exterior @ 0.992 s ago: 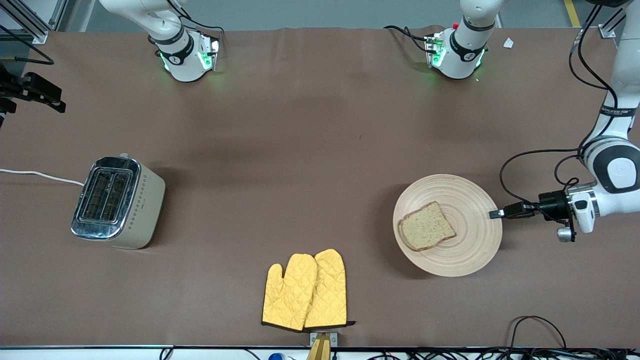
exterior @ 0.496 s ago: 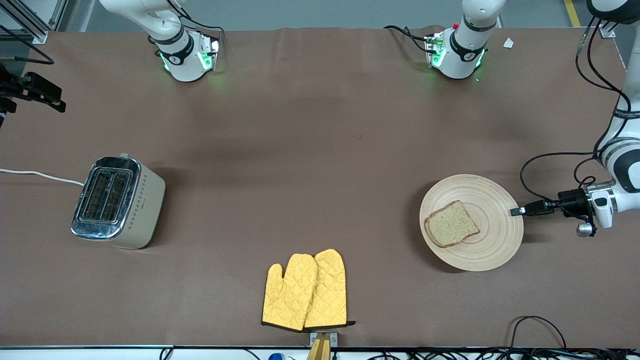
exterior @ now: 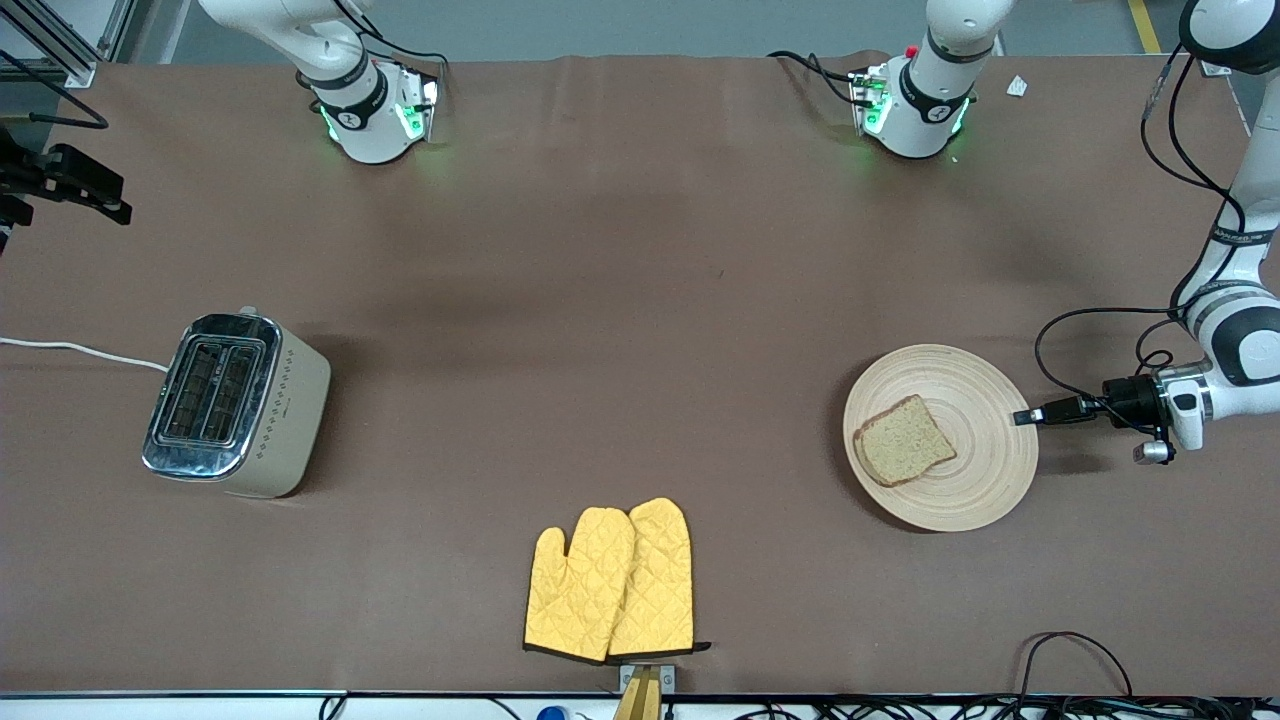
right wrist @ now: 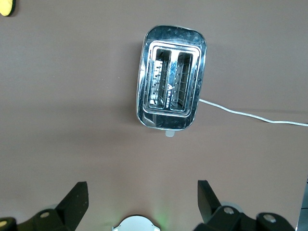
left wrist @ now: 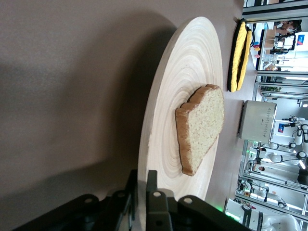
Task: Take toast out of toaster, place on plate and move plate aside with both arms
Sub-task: 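Release the plate rim and pull the left gripper back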
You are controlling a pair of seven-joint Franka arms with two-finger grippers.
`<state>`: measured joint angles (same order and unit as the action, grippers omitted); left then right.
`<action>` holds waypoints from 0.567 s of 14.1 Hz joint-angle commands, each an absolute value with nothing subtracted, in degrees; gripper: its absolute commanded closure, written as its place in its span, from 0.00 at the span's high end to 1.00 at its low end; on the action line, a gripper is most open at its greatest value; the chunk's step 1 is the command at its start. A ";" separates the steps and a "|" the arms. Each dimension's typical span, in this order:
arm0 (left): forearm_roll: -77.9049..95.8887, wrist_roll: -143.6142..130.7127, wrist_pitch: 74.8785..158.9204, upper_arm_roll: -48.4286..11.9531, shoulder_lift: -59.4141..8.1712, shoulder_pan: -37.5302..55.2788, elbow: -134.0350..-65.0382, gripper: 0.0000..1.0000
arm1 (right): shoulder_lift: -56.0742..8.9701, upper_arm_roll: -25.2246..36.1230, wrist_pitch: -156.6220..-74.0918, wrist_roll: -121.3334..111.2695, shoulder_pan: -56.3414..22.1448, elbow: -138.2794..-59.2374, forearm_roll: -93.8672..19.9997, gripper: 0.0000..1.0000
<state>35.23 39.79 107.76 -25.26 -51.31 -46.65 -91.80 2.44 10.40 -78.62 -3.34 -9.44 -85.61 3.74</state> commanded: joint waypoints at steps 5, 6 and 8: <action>30.94 39.47 105.56 -25.66 -50.98 -45.80 -86.86 1.00 | 1.85 10.20 -77.87 -4.22 -8.79 -84.38 3.78 1.00; 30.15 39.20 105.47 -25.66 -50.72 -44.22 -84.92 1.00 | 1.85 10.20 -77.87 -4.22 -8.79 -84.46 3.78 1.00; 25.60 36.32 104.33 -26.19 -50.01 -42.46 -80.35 1.00 | 1.85 10.20 -77.87 -4.22 -8.79 -84.46 3.78 1.00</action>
